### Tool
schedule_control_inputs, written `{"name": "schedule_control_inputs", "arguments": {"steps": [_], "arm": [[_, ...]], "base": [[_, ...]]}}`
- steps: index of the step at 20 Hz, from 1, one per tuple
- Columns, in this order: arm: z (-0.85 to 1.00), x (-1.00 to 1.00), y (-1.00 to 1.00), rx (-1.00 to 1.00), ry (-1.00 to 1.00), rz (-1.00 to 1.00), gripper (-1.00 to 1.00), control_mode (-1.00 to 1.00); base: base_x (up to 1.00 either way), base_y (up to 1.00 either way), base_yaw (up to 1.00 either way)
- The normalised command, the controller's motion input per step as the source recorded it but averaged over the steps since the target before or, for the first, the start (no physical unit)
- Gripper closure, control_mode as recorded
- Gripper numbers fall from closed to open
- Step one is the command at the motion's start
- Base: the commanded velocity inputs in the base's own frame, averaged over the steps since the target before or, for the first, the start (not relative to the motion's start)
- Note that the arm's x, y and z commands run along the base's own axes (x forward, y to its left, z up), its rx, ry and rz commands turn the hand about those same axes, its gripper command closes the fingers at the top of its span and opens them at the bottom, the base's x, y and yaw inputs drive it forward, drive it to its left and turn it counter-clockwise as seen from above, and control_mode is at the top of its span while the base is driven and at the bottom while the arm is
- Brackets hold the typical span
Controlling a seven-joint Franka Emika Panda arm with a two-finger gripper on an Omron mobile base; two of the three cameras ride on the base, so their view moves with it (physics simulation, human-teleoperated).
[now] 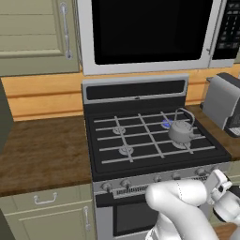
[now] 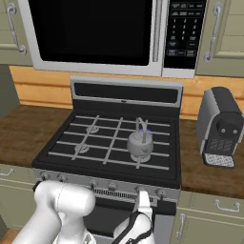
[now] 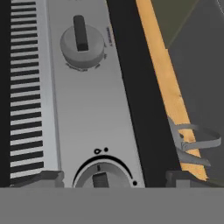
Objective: Turn off the rear right burner of the stove.
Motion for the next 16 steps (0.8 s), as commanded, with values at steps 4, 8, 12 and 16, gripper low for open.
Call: {"name": "schedule_control_inputs", "arguments": {"steps": [4, 8, 12, 16], "arm": [[0.00, 0.08, -0.11, 0.00, 0.00, 0.00, -1.00, -1.00], [0.09, 0.12, -0.08, 0.02, 0.00, 0.00, -1.00, -1.00], [0.00, 0.20, -0.04, 0.00, 0.00, 0.00, -1.00, -1.00], [0.00, 0.18, -0.01, 0.00, 0.00, 0.00, -1.00, -1.00]], "base": [[0.00, 0.00, 0.00], [0.00, 0.00, 0.00], [0.00, 0.00, 0.00], [0.00, 0.00, 0.00]]}}
